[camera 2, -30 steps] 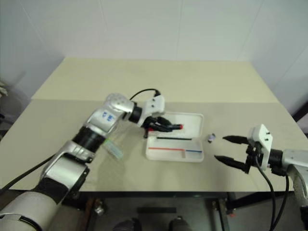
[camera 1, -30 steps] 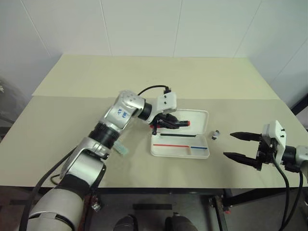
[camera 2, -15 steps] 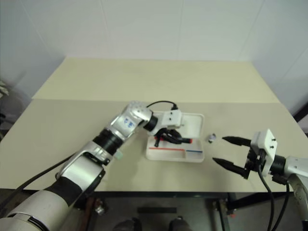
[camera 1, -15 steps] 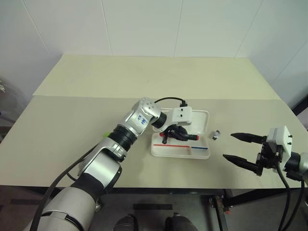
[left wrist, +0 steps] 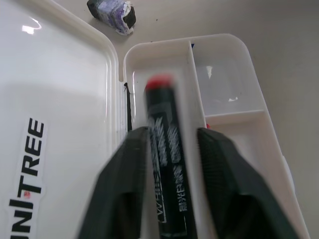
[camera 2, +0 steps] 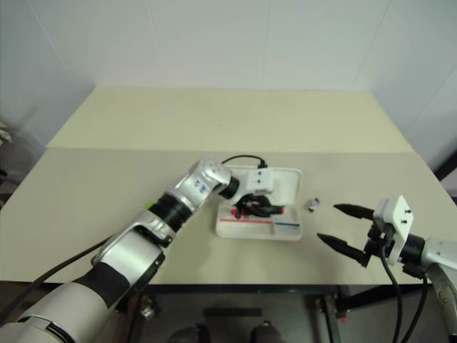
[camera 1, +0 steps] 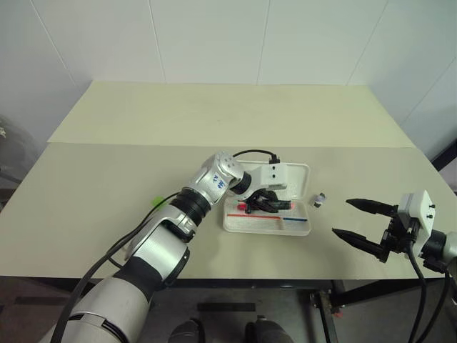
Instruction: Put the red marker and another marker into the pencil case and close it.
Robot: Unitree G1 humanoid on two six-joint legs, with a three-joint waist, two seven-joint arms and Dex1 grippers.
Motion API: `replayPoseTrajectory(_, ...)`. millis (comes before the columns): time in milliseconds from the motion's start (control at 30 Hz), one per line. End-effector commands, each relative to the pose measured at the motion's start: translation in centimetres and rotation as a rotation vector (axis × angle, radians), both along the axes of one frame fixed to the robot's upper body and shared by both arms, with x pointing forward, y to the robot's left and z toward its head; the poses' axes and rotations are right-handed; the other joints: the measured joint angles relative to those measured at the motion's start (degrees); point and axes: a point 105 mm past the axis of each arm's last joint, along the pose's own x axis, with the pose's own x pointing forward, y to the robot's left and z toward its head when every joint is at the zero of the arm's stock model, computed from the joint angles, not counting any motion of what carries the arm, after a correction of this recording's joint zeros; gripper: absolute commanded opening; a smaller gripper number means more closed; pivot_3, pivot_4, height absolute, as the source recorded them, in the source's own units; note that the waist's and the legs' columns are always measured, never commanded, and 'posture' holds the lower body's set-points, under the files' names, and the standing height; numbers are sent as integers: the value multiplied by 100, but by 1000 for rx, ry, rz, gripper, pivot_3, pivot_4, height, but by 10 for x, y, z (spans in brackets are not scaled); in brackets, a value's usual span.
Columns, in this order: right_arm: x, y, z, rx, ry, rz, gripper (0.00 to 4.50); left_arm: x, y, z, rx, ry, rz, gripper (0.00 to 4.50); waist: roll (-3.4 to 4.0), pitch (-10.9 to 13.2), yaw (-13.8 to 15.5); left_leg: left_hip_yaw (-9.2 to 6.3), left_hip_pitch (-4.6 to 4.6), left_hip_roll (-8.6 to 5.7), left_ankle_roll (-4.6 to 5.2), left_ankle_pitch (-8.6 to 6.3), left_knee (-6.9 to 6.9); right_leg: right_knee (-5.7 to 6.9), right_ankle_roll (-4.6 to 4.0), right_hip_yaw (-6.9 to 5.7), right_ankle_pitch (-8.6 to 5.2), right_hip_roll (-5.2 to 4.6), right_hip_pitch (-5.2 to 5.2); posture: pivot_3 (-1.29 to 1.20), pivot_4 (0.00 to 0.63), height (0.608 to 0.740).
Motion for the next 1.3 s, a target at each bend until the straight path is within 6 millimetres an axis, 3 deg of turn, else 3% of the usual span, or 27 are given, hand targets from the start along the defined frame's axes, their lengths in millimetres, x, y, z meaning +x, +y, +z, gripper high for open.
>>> replayPoseTrajectory(33,-2,1,12,-4,-61,0,4500,1,-8,17,-39,-34,-13,2910,0,0,1,0,0,0,0,0,0,0,0,0,0,0,0,0,150,740)
replayPoseTrajectory(200,-2,0,12,-7,-58,3,4500,0,-4,30,-78,-61,-14,4453,0,0,-4,0,1,1,-1,0,0,2,0,0,0,1,0,0,150,740)
replayPoseTrajectory(467,5,3,16,-22,-45,56,4500,-8,15,76,-200,-191,51,4453,2,0,-15,2,3,2,-3,2,0,9,0,1,0,2,0,0,150,740)
replayPoseTrajectory(600,10,4,18,-31,-37,79,4500,-5,37,100,-352,-158,273,4453,2,0,-8,-1,4,2,-4,3,13,27,1,1,-1,2,0,0,150,740)
replayPoseTrajectory(767,15,4,18,-43,-22,114,4500,1,78,111,-591,-134,665,4453,3,-1,-12,-10,6,3,-4,3,37,48,6,-1,-5,1,3,0,150,740)
replayPoseTrajectory(967,23,8,28,-45,-24,200,4500,1,123,90,-775,-35,1184,4453,1,0,-8,-16,6,-2,5,0,73,68,18,-1,0,-4,14,0,150,740)
replayPoseTrajectory(1133,31,4,35,-77,-50,236,4500,1,147,76,-859,58,1487,4453,-1,2,-12,-24,9,-8,20,-4,69,67,22,-4,4,-3,18,0,150,740)
replayPoseTrajectory(1300,34,7,39,-83,-38,293,4500,-2,167,47,-871,156,1766,4453,-1,2,-6,-21,9,-2,-5,0,63,58,21,-4,3,1,17,0,150,740)
